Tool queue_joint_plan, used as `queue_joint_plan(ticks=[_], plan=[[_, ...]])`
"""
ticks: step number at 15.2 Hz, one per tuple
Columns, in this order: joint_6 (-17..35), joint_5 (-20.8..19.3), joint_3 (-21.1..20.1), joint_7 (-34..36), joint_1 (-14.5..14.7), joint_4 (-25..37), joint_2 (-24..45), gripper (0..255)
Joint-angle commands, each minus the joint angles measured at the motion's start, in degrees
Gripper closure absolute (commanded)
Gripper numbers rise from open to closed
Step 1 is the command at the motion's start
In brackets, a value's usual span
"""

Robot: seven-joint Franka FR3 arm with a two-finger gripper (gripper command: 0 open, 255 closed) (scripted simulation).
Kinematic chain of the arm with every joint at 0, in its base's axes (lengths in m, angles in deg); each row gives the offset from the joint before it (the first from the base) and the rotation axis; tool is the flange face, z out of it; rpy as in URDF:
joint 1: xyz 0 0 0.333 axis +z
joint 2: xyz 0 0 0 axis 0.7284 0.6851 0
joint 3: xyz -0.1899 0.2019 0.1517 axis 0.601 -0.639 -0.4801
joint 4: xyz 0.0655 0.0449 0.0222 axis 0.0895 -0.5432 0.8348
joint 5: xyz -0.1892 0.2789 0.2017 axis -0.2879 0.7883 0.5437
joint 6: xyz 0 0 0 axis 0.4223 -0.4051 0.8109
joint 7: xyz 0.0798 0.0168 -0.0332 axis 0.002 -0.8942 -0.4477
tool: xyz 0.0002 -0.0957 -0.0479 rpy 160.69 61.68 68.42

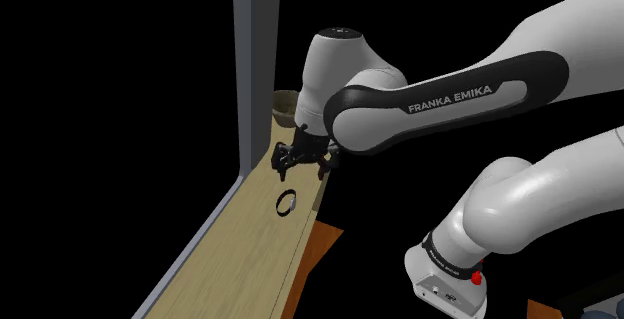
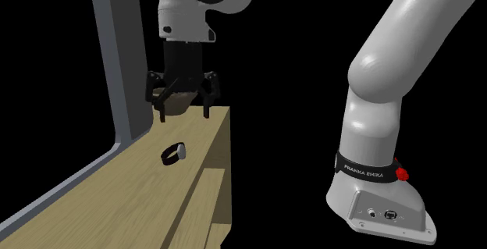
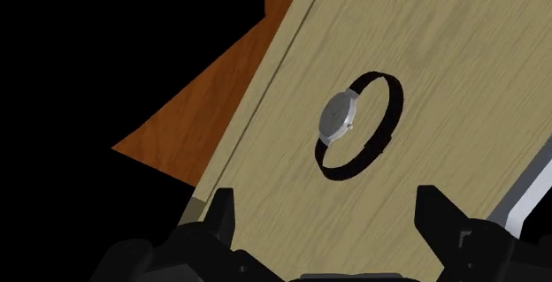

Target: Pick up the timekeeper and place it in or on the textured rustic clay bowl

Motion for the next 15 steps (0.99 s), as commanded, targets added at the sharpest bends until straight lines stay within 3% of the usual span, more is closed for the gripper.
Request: queue_joint_plan(ticks=[1, 8, 15], plan=[[3.1, 0.2, -1.4, 2.0, -0.4, -0.5, 2.4, 0], [9.5, -0.5, -3.2, 2.9, -1.1, -2.6, 6.8, 0], [9.5, -0.5, -3.2, 2.9, -1.1, -2.6, 6.8, 0]])
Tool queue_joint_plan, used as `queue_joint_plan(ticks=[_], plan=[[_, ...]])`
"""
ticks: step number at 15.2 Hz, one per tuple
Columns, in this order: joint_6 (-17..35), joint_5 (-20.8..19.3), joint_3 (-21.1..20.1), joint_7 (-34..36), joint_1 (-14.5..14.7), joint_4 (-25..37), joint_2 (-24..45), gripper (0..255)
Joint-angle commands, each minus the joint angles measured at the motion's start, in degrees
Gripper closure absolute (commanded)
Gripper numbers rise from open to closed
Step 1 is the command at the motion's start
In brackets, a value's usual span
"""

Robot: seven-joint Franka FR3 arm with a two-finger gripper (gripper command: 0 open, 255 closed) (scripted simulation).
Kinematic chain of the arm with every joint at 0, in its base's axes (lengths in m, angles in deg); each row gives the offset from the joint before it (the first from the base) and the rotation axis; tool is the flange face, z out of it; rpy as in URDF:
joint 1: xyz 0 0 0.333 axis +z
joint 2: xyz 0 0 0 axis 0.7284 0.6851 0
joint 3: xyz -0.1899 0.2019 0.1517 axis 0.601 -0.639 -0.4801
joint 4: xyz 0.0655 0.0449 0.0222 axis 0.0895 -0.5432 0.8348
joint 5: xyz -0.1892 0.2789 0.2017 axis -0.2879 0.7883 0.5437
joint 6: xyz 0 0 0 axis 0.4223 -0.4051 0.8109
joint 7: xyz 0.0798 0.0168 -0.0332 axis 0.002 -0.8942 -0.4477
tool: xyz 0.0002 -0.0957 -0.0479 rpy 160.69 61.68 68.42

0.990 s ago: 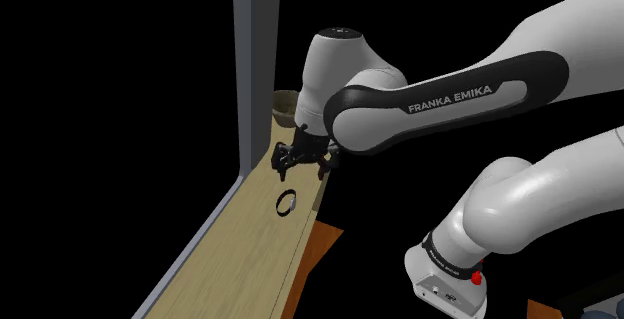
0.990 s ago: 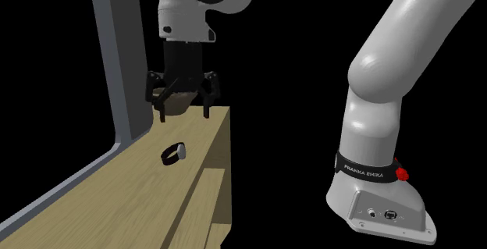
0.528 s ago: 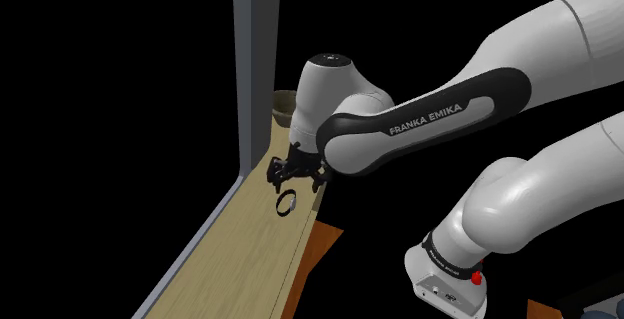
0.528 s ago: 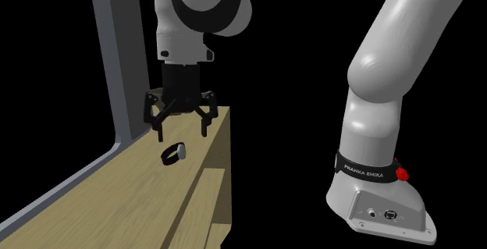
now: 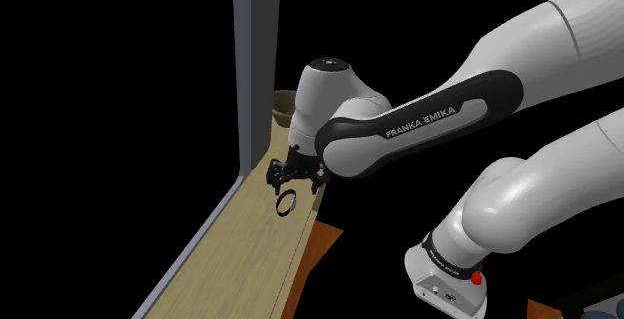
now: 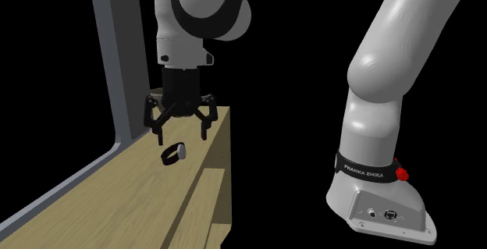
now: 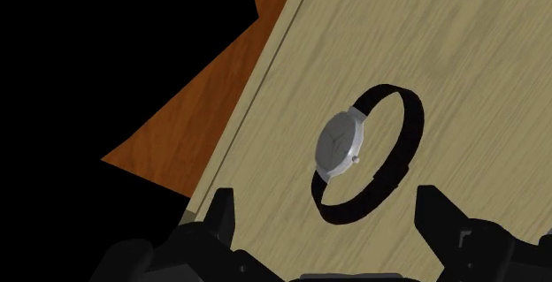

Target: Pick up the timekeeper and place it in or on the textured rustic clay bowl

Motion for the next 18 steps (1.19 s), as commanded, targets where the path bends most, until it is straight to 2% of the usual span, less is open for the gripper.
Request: queue_joint_plan(ticks=[1, 10, 18], plan=[[0.0, 0.0, 0.0, 0.0, 0.0, 0.0, 0.0, 255], [0.0, 0.0, 0.0, 0.0, 0.0, 0.0, 0.0, 255], [-7.7, 0.6, 2.0, -0.8, 0.7, 3.0, -4.8, 255]])
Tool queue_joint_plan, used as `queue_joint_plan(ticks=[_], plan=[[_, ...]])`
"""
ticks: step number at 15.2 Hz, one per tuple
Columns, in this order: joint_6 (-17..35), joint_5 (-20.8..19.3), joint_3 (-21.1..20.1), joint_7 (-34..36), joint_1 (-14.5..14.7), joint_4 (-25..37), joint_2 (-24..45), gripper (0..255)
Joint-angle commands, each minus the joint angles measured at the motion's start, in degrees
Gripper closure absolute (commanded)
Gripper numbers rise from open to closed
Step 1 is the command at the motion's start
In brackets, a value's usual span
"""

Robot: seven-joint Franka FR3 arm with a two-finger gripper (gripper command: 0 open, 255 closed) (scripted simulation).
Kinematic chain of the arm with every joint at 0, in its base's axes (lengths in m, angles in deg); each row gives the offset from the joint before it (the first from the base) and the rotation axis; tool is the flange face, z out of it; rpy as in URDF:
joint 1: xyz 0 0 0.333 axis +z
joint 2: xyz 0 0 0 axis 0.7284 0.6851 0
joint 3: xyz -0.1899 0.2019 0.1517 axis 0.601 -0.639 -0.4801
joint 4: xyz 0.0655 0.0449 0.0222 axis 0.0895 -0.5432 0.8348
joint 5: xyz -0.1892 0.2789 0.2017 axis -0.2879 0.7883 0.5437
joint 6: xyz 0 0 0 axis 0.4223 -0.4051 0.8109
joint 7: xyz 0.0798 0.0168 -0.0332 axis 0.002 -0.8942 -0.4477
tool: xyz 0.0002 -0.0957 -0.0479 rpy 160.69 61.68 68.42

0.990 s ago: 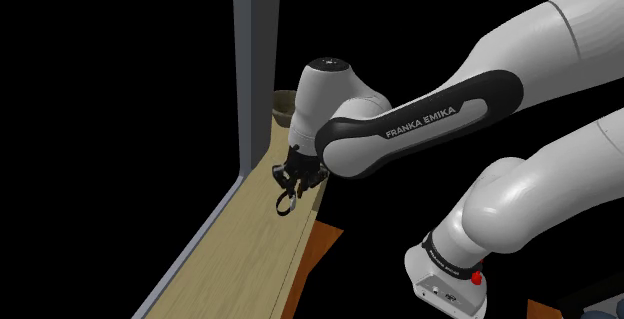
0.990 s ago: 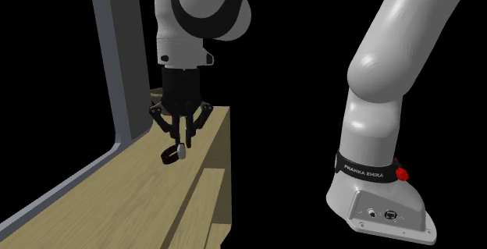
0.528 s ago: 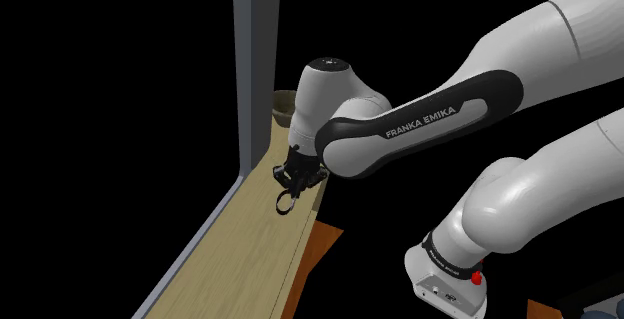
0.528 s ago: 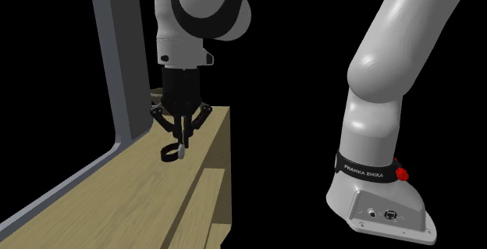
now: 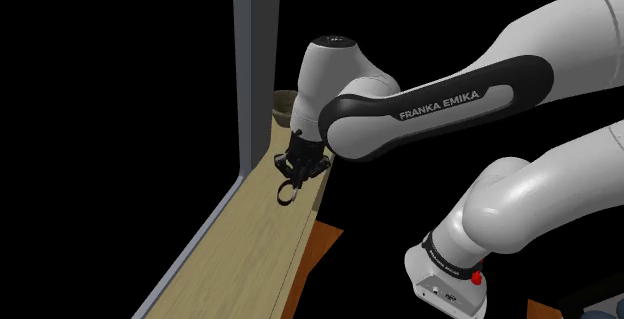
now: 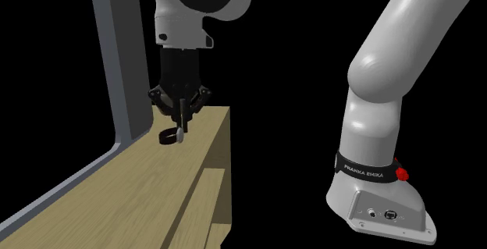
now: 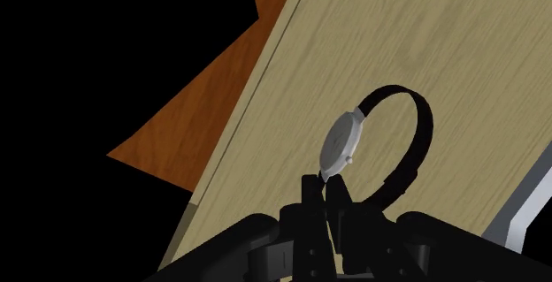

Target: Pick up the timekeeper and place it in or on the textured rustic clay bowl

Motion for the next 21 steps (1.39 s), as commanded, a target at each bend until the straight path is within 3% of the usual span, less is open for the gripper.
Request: queue_joint_plan(ticks=[1, 21], plan=[[-1.9, 0.0, 0.4, 0.0, 0.1, 0.9, -0.9, 255], [-19.0, -1.2, 4.4, -0.2, 0.1, 11.9, -7.2, 255]])
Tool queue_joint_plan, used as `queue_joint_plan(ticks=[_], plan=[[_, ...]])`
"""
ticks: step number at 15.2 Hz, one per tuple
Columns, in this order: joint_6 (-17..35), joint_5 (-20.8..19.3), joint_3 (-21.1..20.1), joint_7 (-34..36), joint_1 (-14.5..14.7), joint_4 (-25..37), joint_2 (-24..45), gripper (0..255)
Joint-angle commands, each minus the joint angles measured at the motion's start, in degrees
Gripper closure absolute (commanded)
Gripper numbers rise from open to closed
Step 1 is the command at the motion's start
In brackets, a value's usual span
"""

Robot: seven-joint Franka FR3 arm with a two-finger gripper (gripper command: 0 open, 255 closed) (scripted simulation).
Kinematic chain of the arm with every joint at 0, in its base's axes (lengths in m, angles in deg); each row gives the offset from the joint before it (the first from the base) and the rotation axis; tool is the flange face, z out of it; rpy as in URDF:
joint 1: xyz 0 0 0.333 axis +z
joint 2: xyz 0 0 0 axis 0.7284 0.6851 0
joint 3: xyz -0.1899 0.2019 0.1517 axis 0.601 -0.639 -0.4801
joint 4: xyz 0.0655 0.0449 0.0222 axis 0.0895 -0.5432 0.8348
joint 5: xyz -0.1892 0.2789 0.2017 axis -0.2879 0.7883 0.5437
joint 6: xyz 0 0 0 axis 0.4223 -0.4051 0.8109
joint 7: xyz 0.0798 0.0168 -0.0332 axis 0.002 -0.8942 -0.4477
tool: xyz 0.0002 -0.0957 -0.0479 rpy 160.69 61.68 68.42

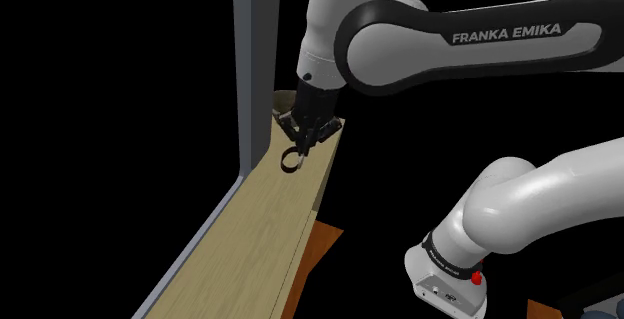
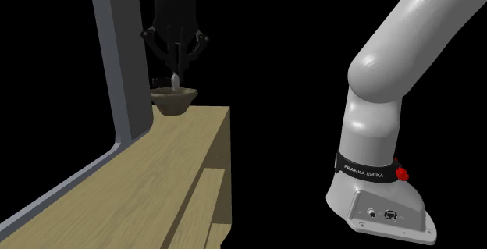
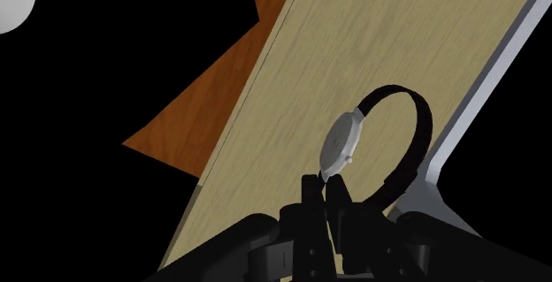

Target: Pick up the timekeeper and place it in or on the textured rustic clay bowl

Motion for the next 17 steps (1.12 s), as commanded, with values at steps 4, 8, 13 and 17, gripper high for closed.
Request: queue_joint_plan(ticks=[4, 8, 13, 17], plan=[[-3.7, -0.5, 0.7, 0.2, -0.2, 3.3, -0.4, 255], [-3.0, -3.3, 3.4, -3.7, -3.1, 6.4, 4.1, 255], [-2.5, -6.6, 6.3, -8.0, -6.5, 11.7, 10.7, 255], [-2.6, -9.0, 8.3, -11.0, -8.8, 17.2, 16.5, 255]])
